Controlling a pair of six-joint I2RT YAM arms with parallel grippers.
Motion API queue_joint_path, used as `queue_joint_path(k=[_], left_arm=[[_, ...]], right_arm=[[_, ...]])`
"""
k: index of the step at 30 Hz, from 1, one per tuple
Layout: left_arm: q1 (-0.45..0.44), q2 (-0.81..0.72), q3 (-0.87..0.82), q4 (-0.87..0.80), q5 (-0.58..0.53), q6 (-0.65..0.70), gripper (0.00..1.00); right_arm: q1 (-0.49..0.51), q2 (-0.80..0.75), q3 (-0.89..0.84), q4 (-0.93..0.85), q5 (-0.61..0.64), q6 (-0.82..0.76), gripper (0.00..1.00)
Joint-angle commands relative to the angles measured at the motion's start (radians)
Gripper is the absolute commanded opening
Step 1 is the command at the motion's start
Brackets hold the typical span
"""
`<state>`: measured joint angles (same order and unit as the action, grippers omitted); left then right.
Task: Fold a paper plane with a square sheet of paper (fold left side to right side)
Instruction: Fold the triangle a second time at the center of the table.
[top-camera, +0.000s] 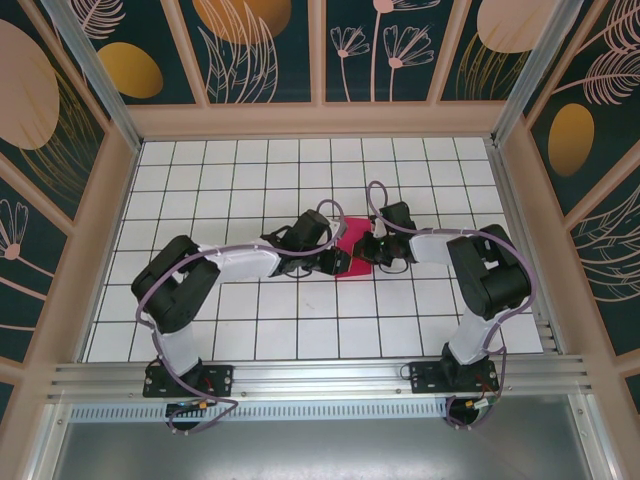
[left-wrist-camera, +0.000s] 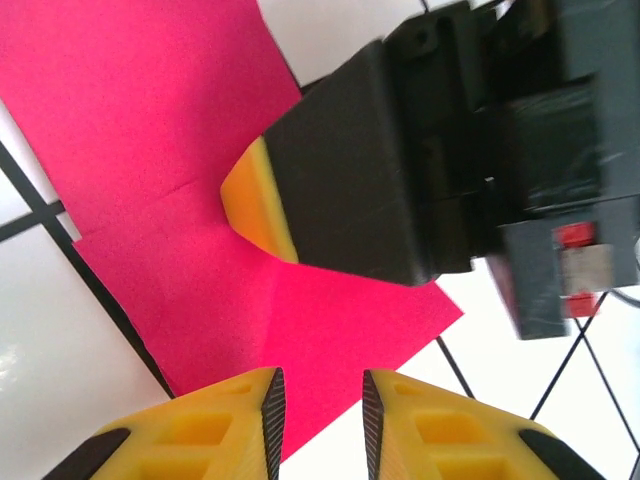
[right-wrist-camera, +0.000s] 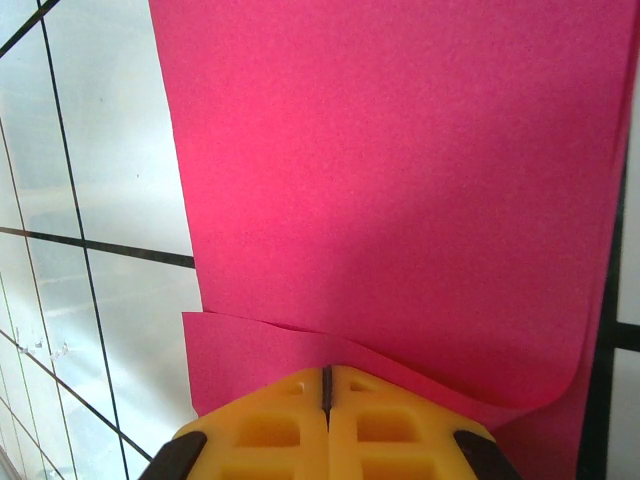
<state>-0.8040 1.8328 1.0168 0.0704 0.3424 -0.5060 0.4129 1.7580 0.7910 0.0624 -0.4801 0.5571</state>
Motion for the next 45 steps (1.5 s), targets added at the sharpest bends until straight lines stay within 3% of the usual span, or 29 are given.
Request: queue_joint_path(k=[1,21,33,45], left_arm=[[0.002,0.04,-0.003,0.035,0.046,-0.014,0.3],[-0.005,0.101,-0.068,0.002,0.078,0.004,0.29],[-0.021,0.132,-0.05,-0.077,-0.017,0.02,0.16],[-0.033,0.145,-0.018,-0.102,-0.06,0.021,0.13]], right_arm=[[0.001,0.022,-0.036,-0.095,0.046,-0.005,0.04],[-0.006,-0.004,0.014,-0.111,0.013,-0.032,0.04],[0.035,-0.133,-0.021,-0.068,-0.052,0.001,0.0],[0.101,-0.04,-0.008,-0.046,-0.002,0.017,0.0]])
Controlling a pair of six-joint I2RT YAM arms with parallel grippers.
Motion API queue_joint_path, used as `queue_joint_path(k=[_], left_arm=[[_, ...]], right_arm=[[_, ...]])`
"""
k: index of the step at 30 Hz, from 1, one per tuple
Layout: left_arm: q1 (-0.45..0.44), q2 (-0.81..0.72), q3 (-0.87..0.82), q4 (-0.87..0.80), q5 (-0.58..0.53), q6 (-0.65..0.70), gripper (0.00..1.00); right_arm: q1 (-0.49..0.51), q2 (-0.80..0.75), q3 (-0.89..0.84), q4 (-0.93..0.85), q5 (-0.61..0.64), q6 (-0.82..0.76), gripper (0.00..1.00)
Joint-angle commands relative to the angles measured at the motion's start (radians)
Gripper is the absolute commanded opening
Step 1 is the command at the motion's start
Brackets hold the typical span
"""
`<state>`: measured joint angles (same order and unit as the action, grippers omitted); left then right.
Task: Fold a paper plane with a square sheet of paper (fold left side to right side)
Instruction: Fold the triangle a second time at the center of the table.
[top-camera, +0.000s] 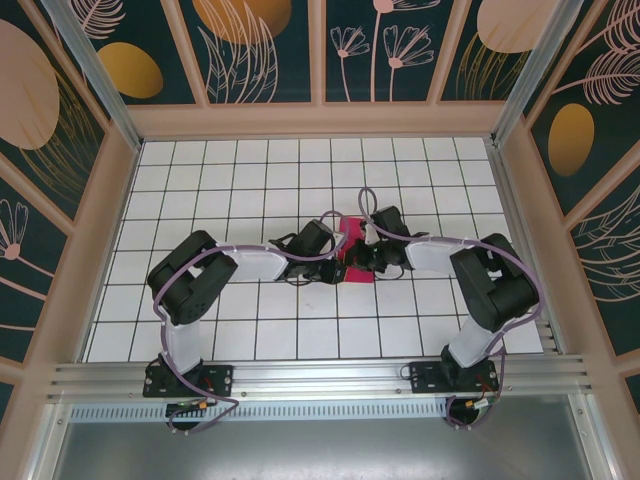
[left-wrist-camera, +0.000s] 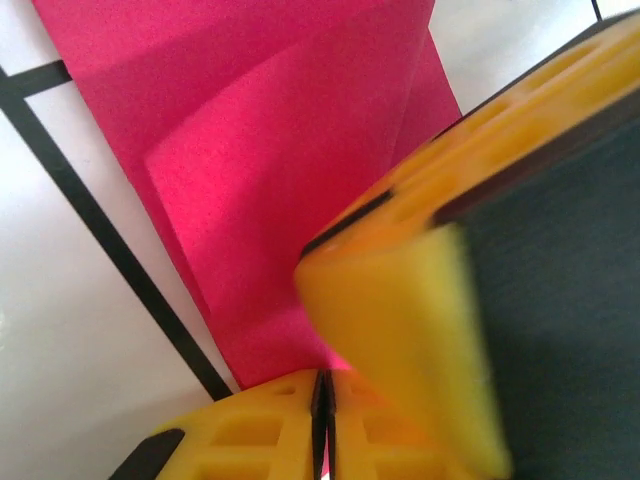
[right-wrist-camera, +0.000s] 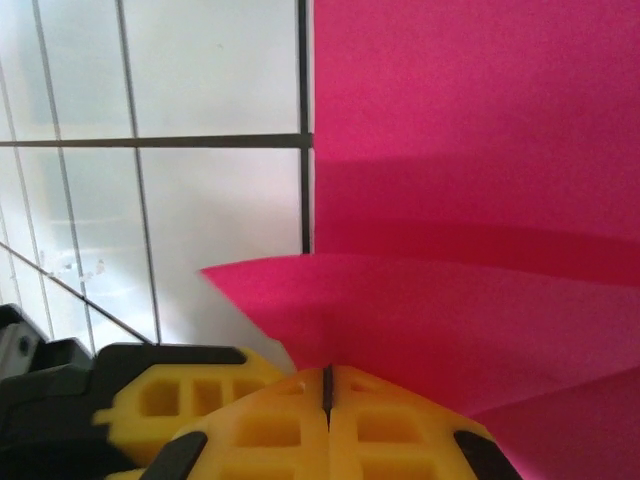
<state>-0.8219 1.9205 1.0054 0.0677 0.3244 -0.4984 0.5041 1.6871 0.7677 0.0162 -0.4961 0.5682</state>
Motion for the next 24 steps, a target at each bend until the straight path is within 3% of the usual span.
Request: queue_joint_path(k=[1,9,24], left_arm=[[-0.016,0.057,-0.007,-0.1,-0.044,0.014,0.13],[-0.015,0.067,-0.017,-0.114,-0.064,0.008,0.12],[-0.014,0.081,-0.053,-0.093,-0.059,0.0,0.11]], right_arm=[[0.01,0.037,0.016,-0.008,0.027,0.003,0.0],[-0.009,0.063,0.01,-0.044,0.094,-0.04,0.0],[-0.171,0.065,0.051,-0.081,0.097,-0.144,0.0]])
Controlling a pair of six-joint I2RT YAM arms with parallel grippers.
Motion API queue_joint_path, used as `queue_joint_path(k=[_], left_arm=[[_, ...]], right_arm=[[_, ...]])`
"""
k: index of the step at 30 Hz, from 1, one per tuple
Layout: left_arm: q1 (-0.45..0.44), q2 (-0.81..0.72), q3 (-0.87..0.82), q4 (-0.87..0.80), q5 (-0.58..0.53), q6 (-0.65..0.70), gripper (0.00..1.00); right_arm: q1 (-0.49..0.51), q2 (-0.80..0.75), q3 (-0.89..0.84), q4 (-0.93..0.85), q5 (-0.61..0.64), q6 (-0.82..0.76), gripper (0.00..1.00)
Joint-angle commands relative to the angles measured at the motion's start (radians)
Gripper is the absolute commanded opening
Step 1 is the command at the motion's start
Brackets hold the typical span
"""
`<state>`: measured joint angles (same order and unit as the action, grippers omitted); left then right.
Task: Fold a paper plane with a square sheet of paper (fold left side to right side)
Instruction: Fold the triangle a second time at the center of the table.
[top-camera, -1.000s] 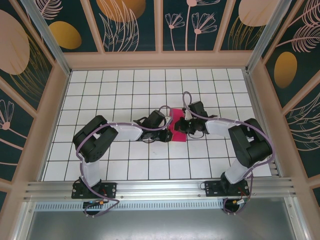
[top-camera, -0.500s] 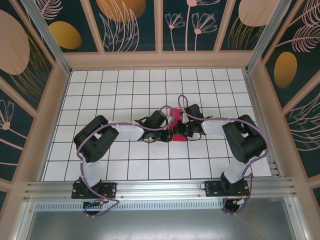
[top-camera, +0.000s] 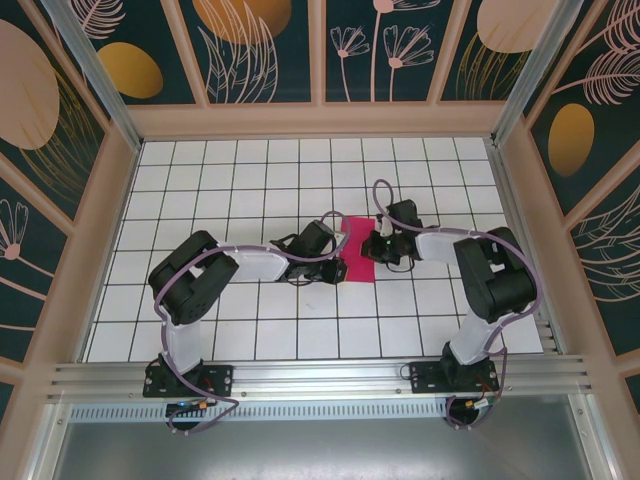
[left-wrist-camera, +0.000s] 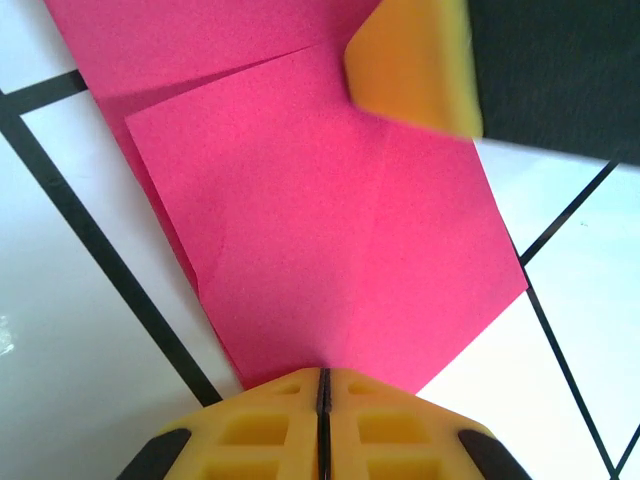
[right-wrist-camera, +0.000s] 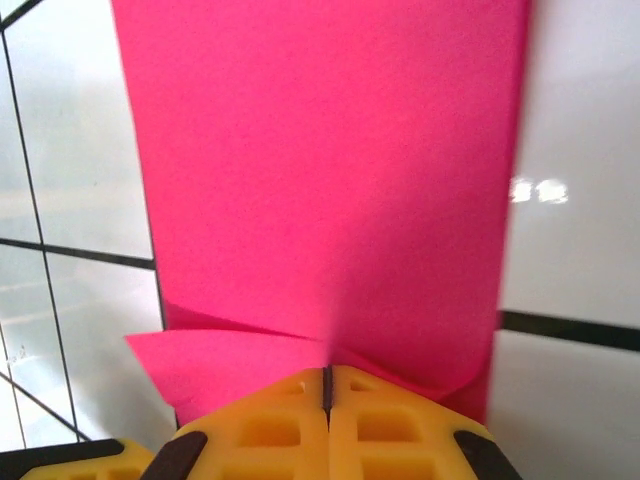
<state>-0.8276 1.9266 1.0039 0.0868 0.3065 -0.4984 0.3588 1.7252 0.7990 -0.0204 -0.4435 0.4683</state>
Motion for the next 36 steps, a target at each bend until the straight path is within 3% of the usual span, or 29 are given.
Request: queue_joint_path(k=[1,18,26,36], left_arm=[[-0.009,0.073,-0.052,-0.111,-0.041,0.001,0.11],[-0.011,0.053,-0.059,-0.099,-0.019,0.001,0.14],[-0.014,-0.042,-0.143,-0.1,0.044,0.027,0.16],[-0.004,-0.13,-0.178,-0.135,0.0,0.038,0.17]], right_arm=[[-0.036,0.03,0.019,-0.046,0.042,-0.049,0.0],[-0.085,0.058,0.024,-0.056,-0.015,-0.071,0.0],[-0.086,0.087,0.021,-0.053,-0.034,-0.069,0.0],[-0.088,0.09,0.008,-0.023,-0.122,-0.053,0.02]])
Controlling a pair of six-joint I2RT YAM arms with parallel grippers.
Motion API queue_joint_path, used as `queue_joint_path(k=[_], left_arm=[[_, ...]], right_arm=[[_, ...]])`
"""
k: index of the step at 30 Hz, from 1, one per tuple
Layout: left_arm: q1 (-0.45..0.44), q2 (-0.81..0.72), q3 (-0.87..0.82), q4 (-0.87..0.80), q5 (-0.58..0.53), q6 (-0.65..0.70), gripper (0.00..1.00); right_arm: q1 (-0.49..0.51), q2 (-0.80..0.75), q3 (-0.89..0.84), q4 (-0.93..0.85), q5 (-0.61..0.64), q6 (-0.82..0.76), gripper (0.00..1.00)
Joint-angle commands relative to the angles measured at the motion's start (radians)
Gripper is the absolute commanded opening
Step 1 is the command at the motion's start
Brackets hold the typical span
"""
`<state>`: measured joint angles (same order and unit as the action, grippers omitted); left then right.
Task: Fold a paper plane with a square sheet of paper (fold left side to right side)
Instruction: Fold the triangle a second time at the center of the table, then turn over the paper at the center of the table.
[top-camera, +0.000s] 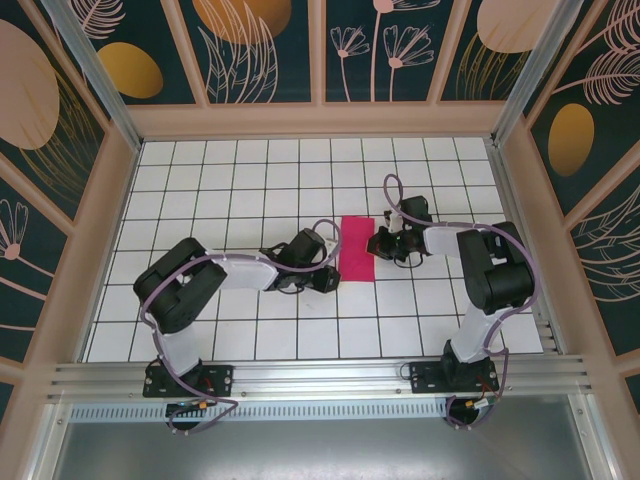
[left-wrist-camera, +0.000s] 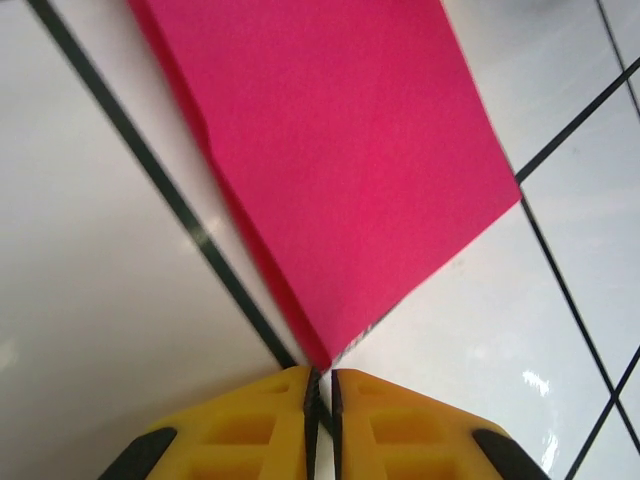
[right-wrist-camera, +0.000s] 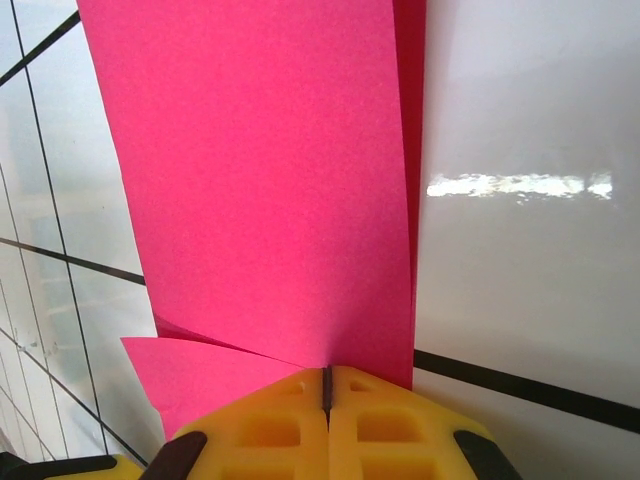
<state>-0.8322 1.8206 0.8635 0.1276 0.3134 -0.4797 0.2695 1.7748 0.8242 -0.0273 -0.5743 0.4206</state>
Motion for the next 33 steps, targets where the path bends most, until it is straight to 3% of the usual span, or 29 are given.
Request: queue_joint_path(k=[1,5,11,15,18,23,26,29,33], left_arm=[[0.01,-0.045,-0.038,-0.179,-0.009,0.018,0.17],[0.055,-0.115,-0.025,-0.17,0.004,0.004,0.25],[0.114,-0.08,0.061,-0.087,0.077,-0.06,0.47],[0.136,0.005,0.158,-0.044,0.097,-0.08,0.51],[0.136,0.081,0.229,-0.038,0.126,-0.076,0.52],[0.136,0.142,0.271,0.013,0.184,-0.095,0.51],[0.136,0.155,0.279,0.006,0.17,-0.092,0.44],[0.136,0.158,0.275,0.002,0.163,-0.091,0.37],[0.137,0.149,0.267,-0.004,0.143,-0.089,0.36]], right_arm=[[0.0,0.039,-0.016,-0.015,0.0,-0.006,0.02],[-0.005,0.009,-0.011,0.002,-0.032,-0.006,0.08],[-0.028,-0.102,0.009,0.012,-0.034,-0.013,0.32],[-0.05,-0.185,-0.009,-0.011,-0.005,-0.029,0.54],[-0.065,-0.231,-0.043,-0.027,-0.004,-0.045,0.62],[-0.079,-0.289,-0.117,-0.007,-0.043,-0.057,0.65],[-0.077,-0.301,-0.152,0.037,-0.104,-0.043,0.65],[-0.071,-0.274,-0.171,0.091,-0.144,-0.016,0.65],[-0.046,-0.204,-0.151,0.146,-0.159,0.01,0.62]])
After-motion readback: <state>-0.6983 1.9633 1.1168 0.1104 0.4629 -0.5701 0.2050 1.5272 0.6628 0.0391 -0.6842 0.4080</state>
